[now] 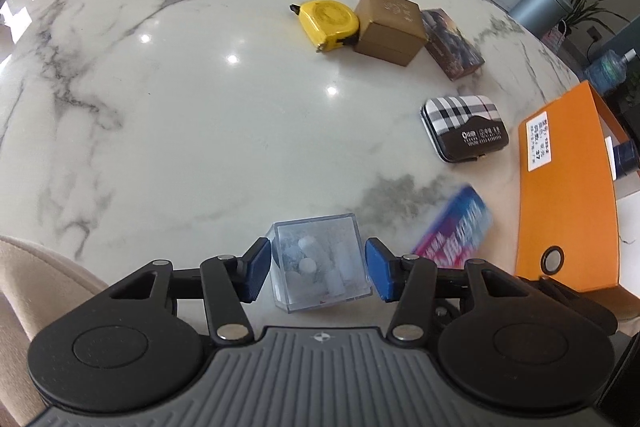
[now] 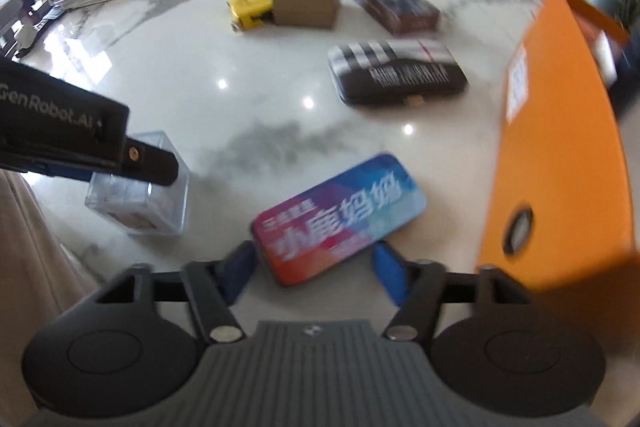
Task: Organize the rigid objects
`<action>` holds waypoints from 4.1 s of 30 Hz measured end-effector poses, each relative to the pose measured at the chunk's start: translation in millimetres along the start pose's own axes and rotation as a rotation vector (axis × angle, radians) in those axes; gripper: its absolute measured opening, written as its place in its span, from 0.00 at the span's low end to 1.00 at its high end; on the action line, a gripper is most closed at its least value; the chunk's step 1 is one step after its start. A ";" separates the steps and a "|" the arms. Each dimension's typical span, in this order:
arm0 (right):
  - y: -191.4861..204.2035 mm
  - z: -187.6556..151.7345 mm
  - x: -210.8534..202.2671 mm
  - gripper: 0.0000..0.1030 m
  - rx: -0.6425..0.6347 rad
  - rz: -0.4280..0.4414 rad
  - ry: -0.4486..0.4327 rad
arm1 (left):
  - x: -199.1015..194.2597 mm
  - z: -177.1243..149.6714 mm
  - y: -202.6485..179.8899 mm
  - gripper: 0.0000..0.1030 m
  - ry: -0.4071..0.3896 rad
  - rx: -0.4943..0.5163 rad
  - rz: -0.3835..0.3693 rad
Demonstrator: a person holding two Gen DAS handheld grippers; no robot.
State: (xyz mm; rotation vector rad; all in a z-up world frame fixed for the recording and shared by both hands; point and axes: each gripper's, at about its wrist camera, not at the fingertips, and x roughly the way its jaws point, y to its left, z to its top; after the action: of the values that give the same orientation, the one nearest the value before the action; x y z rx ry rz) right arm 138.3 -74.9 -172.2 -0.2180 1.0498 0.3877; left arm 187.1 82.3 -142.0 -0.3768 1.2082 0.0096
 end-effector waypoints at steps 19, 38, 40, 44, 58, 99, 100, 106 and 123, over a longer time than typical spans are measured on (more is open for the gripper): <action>-29.8 61.8 15.4 0.75 0.314 0.015 0.018 | 8.5 29.9 9.4 0.56 -0.073 0.012 -0.011; -16.4 57.4 29.2 0.57 0.145 -0.010 0.066 | 14.2 38.2 5.4 0.57 -0.038 0.201 0.008; -15.9 49.2 25.3 0.57 0.094 0.002 0.065 | 14.7 36.2 3.9 0.57 -0.036 0.211 0.020; -12.5 38.1 21.7 0.64 0.076 -0.035 0.098 | 14.8 34.6 3.5 0.57 -0.038 0.212 0.024; -11.7 55.6 15.8 0.62 0.118 -0.009 0.032 | 8.1 48.1 17.1 0.54 -0.105 0.116 0.008; -47.9 122.2 -93.0 0.59 0.301 0.111 -0.364 | -92.8 66.6 -49.6 0.54 -0.279 0.191 -0.105; -56.9 111.4 -105.2 0.59 0.317 0.111 -0.381 | -97.6 61.4 -62.9 0.54 -0.284 0.219 -0.126; -121.6 45.9 -159.0 0.59 0.424 0.029 -0.449 | -108.0 25.3 -147.3 0.54 -0.278 0.373 -0.242; -258.3 -54.9 -154.5 0.59 0.665 -0.043 -0.337 | -34.3 -28.8 -282.8 0.54 -0.031 0.691 -0.201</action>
State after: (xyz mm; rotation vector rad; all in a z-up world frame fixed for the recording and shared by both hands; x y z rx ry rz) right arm 133.0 -361.7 -66.0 0.4075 0.7889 0.0184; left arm 206.7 -184.7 -40.5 0.1114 1.0640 -0.5599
